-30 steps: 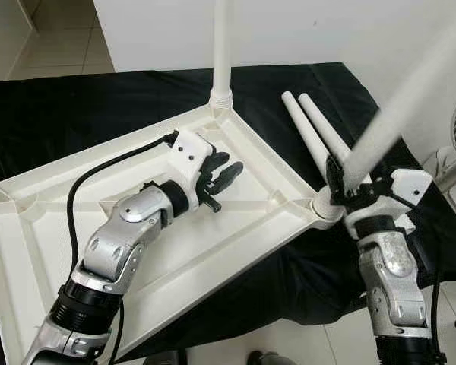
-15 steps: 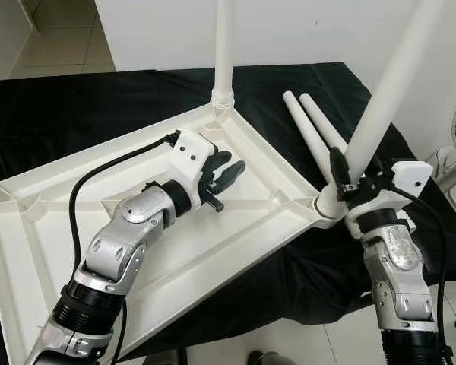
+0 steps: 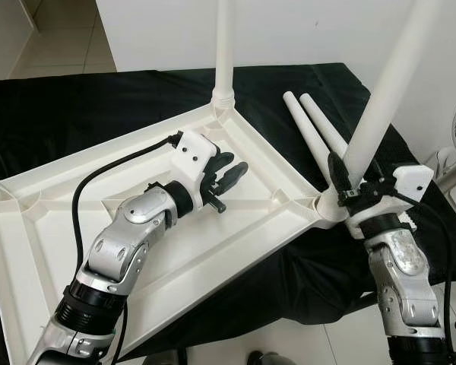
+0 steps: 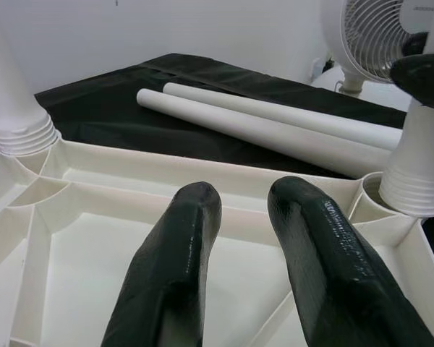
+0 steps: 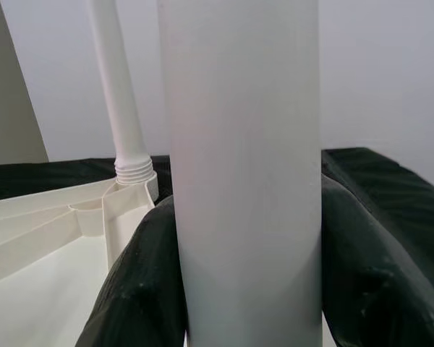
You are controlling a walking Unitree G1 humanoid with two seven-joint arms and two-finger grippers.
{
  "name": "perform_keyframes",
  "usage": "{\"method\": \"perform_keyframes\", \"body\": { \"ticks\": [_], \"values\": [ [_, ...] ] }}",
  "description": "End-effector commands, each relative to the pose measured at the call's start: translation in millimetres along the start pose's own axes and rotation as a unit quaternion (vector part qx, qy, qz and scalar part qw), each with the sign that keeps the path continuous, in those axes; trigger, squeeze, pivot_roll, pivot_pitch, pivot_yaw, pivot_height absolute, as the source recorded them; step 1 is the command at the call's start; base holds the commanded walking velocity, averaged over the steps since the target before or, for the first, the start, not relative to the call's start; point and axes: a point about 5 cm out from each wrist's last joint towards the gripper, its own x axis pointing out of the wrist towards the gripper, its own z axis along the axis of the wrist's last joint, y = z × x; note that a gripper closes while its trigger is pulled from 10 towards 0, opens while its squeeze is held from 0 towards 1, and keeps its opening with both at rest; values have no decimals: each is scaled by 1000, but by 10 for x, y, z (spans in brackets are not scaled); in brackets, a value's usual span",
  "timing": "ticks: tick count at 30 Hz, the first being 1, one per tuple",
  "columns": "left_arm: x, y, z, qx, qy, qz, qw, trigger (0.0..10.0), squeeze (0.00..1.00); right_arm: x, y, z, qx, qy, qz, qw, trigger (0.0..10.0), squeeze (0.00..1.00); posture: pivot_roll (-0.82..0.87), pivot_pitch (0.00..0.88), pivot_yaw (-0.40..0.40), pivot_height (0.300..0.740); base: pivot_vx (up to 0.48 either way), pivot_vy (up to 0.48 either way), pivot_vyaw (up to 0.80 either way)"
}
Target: Building children table
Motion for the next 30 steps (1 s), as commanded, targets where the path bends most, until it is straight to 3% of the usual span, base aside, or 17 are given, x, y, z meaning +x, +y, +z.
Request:
{"method": "perform_keyframes", "body": {
  "ticks": [1,9,20,21,22,23,24,30],
  "values": [
    [-18,-12,-38,-2,5,-13,1000,10000,0,-145,-7,-164,-21,26,-25,999,10000,0,-39,175,12,740,0,0,0],
    [-36,4,-27,1,7,-14,1000,10000,0,-262,125,-295,-33,24,-56,998,10000,0,-33,181,24,740,0,0,0],
    [-38,-4,9,-3,8,-32,999,10000,0,-5,206,-152,9,-21,-55,998,10000,0,-11,182,38,740,0,0,0],
    [-36,-17,18,-12,6,-41,999,10000,200,43,218,-117,19,-24,-48,998,10000,0,-11,182,38,740,0,0,0],
    [-36,-17,18,-12,6,-41,999,10000,200,43,218,-117,19,-24,-48,998,10000,0,-11,182,38,740,0,0,0],
    [-34,-27,27,-16,4,-47,999,10000,533,80,225,-86,24,-28,-41,998,10000,0,-11,182,38,740,0,0,0],
    [-26,-39,37,-20,1,-56,998,10000,1000,125,235,-50,26,-32,-30,999,10000,0,-9,179,23,740,0,0,0],
    [16,-42,62,-17,-7,-61,998,10000,1000,212,233,16,25,-38,-7,999,10000,0,-16,177,8,740,0,0,0]
  ]
}}
